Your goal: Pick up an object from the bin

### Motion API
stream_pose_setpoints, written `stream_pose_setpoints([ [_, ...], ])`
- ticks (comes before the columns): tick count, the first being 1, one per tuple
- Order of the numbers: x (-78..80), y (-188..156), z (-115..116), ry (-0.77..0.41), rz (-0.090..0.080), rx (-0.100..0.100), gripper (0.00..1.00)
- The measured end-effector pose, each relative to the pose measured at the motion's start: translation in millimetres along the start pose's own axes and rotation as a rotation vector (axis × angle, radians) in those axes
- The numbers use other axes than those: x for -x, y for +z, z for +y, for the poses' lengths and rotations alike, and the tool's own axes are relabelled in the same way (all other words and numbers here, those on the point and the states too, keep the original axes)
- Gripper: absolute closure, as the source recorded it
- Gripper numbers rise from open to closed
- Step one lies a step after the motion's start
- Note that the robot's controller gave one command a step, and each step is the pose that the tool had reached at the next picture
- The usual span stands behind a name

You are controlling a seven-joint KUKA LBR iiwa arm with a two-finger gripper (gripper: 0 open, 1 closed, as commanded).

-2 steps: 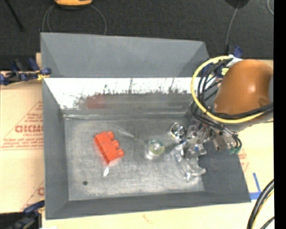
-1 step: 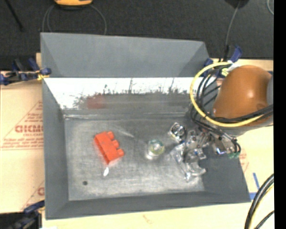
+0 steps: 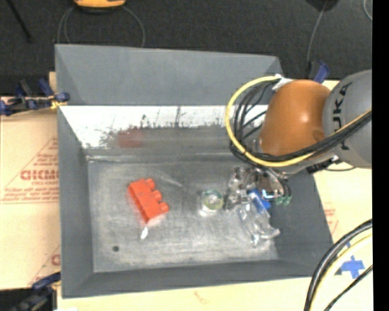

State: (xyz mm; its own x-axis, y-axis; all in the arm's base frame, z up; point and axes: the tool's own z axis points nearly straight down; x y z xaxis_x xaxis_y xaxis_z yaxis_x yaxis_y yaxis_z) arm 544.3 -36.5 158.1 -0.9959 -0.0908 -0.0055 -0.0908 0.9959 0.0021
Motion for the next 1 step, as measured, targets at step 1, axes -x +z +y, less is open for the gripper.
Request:
stream_pose_setpoints([
  [1,-0.2,-0.6,-1.4,0.002,0.0,-0.001,0.0],
])
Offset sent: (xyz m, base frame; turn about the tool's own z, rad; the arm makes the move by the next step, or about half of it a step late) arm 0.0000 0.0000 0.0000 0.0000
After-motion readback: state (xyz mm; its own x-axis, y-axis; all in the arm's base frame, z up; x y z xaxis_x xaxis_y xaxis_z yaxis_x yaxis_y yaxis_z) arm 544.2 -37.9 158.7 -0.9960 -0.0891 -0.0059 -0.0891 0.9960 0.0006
